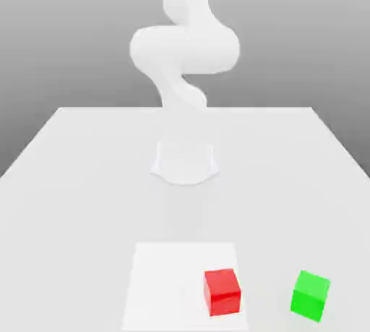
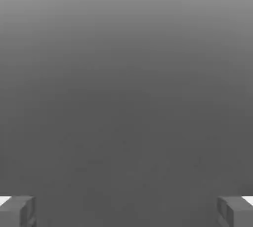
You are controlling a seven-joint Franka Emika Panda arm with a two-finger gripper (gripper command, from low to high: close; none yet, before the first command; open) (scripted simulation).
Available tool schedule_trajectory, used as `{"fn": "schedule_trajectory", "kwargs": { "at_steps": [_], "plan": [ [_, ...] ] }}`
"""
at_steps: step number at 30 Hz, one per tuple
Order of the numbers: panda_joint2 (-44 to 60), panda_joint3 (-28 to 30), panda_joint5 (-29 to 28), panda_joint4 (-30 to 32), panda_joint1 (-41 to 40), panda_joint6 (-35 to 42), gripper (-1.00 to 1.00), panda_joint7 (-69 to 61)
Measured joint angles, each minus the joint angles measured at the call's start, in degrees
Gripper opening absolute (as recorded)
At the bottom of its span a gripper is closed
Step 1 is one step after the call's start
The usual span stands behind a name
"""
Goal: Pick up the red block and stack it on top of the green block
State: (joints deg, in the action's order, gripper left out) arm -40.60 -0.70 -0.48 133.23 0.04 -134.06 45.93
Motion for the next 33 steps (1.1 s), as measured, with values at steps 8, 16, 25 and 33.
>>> {"fn": "schedule_trajectory", "kwargs": {
  "at_steps": [8, 16, 25, 33],
  "plan": [
    [17.0, -1.9, -1.5, 4.7, 0.3, -7.4, 0.0, 0.2],
    [33.6, -3.2, -2.4, 9.3, 1.2, -14.6, 0.0, 0.1],
    [52.2, -3.8, -2.0, 13.0, 2.7, -24.1, 0.0, -0.9],
    [59.9, -2.7, -3.7, 12.0, 3.5, -30.4, -1.0, 0.4]
  ]
}}
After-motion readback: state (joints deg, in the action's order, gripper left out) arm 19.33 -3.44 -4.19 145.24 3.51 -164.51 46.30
